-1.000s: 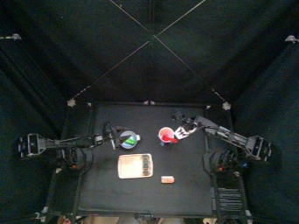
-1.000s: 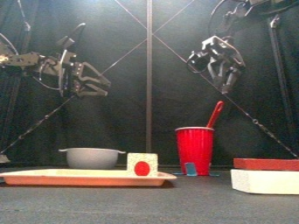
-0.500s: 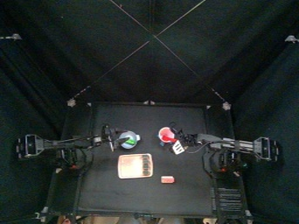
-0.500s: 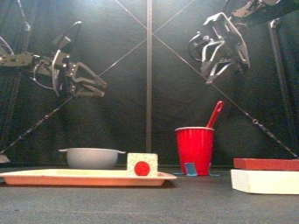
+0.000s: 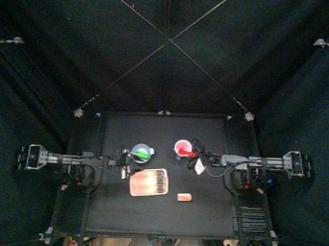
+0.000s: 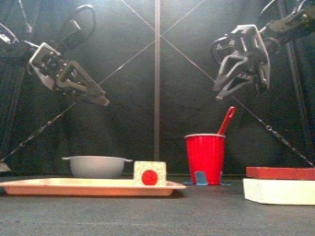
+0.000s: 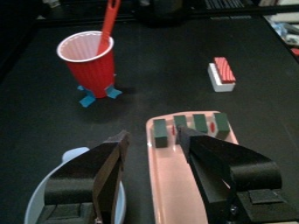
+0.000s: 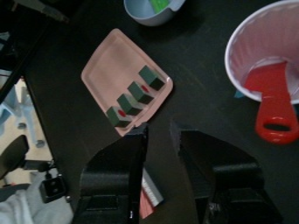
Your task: Grab green sushi piece
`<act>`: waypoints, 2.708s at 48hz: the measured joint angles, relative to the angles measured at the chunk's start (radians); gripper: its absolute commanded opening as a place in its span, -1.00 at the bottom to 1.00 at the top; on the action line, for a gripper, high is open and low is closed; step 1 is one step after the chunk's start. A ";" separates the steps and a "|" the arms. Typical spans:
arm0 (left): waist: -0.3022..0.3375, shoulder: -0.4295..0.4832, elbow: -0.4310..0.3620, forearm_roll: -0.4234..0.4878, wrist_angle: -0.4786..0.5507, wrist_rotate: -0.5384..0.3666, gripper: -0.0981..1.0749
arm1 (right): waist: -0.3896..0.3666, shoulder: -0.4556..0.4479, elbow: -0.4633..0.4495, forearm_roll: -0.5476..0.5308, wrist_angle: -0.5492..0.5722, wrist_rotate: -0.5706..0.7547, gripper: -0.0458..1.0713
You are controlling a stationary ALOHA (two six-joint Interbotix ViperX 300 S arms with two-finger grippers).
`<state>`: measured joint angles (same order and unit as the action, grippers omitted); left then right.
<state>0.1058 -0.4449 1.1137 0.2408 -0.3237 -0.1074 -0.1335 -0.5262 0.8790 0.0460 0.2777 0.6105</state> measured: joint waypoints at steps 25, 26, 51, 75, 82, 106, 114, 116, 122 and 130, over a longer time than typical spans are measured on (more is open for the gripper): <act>-0.066 0.259 -0.106 -0.034 0.005 -0.003 0.62 | 0.137 0.005 0.124 -0.400 -0.282 0.009 0.32; -0.066 0.267 -0.110 -0.034 0.005 -0.005 0.62 | 0.137 0.005 0.124 -0.400 -0.282 0.009 0.32; -0.064 0.403 -0.196 -0.081 0.015 -0.003 0.62 | 0.135 0.012 0.206 -0.419 -0.336 0.011 0.32; -0.060 0.503 -0.275 -0.080 0.069 -0.002 0.62 | 0.140 0.037 0.213 -0.416 -0.413 0.011 0.32; -0.049 0.518 -0.279 -0.080 0.074 -0.002 0.62 | 0.141 0.052 0.213 -0.416 -0.416 0.011 0.32; -0.009 0.534 -0.301 -0.077 0.074 0.000 0.62 | 0.141 0.063 0.213 -0.416 -0.417 0.011 0.32; -0.005 0.549 -0.305 -0.072 0.074 0.000 0.62 | 0.141 0.063 0.213 -0.416 -0.417 0.011 0.32; -0.005 0.552 -0.307 -0.072 0.074 0.002 0.62 | 0.141 0.063 0.213 -0.416 -0.417 0.012 0.32; -0.005 0.561 -0.311 -0.071 0.074 0.000 0.62 | 0.141 0.063 0.213 -0.416 -0.419 0.011 0.32; -0.005 0.565 -0.314 -0.071 0.074 0.000 0.62 | 0.141 0.067 0.213 -0.416 -0.419 0.011 0.32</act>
<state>0.1012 0.1197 0.7992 0.1703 -0.2500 -0.1074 0.0077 -0.4587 1.0922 -0.3697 -0.1411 0.6213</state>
